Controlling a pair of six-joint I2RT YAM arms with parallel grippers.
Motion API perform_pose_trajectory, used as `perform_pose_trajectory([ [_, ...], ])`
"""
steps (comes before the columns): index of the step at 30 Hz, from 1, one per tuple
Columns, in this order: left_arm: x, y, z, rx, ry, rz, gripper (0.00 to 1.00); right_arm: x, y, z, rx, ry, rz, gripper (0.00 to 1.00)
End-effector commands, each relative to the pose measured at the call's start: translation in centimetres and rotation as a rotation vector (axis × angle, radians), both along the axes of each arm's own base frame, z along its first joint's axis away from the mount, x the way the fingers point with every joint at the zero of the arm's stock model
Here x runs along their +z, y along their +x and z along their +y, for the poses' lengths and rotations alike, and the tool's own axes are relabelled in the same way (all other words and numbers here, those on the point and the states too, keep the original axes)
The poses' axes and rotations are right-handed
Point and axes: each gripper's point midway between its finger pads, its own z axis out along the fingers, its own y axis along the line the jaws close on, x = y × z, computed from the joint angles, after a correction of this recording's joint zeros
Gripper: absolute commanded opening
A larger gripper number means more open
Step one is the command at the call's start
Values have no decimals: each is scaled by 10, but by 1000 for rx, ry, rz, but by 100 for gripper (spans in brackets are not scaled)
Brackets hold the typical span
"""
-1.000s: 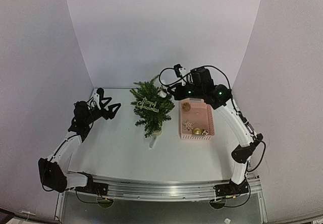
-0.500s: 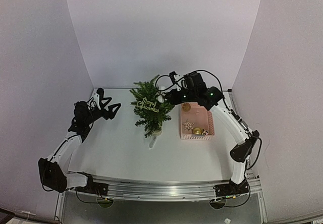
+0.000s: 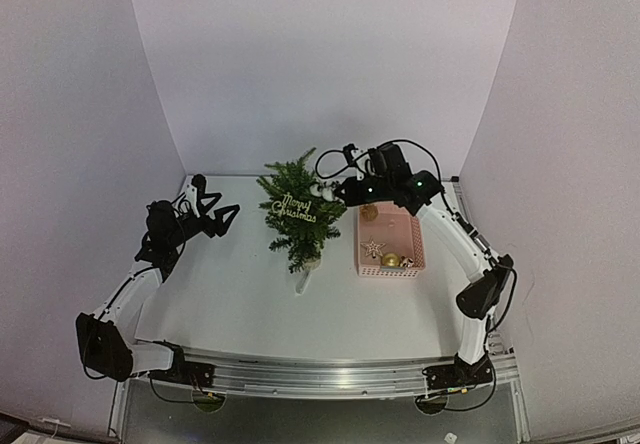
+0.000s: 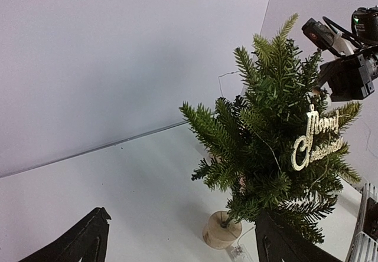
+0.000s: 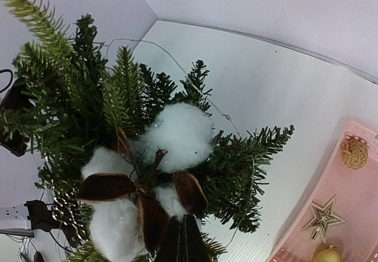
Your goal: Decorate the small christmas tree
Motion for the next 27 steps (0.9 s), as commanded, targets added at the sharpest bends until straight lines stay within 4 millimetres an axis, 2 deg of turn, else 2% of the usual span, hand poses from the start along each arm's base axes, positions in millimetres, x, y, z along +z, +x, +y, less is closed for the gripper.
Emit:
perform_pose_trajectory([
  [1, 15, -2, -1, -15, -3, -59, 86, 9, 3, 11, 35, 37, -18, 0],
  [4, 14, -2, -1, -14, 2, -59, 86, 11, 1, 12, 51, 41, -24, 1],
  [7, 14, -2, -1, -14, 3, -60, 86, 12, -1, 12, 61, 42, -26, 5],
  [10, 15, -2, -1, -15, 3, -63, 86, 20, -5, 9, 66, 45, -47, 0],
  [13, 15, -1, -1, -16, 5, -63, 86, 37, -11, 4, 70, 56, -84, 0],
  [17, 15, -2, -1, -17, 5, -66, 86, 71, -17, -13, 21, 83, -146, 0],
  [19, 15, -2, -1, -17, 6, -67, 86, 78, -20, -21, 9, 64, -184, 0],
  [27, 16, -2, -1, -21, 25, -83, 86, 74, -26, -46, 94, -202, -404, 0],
])
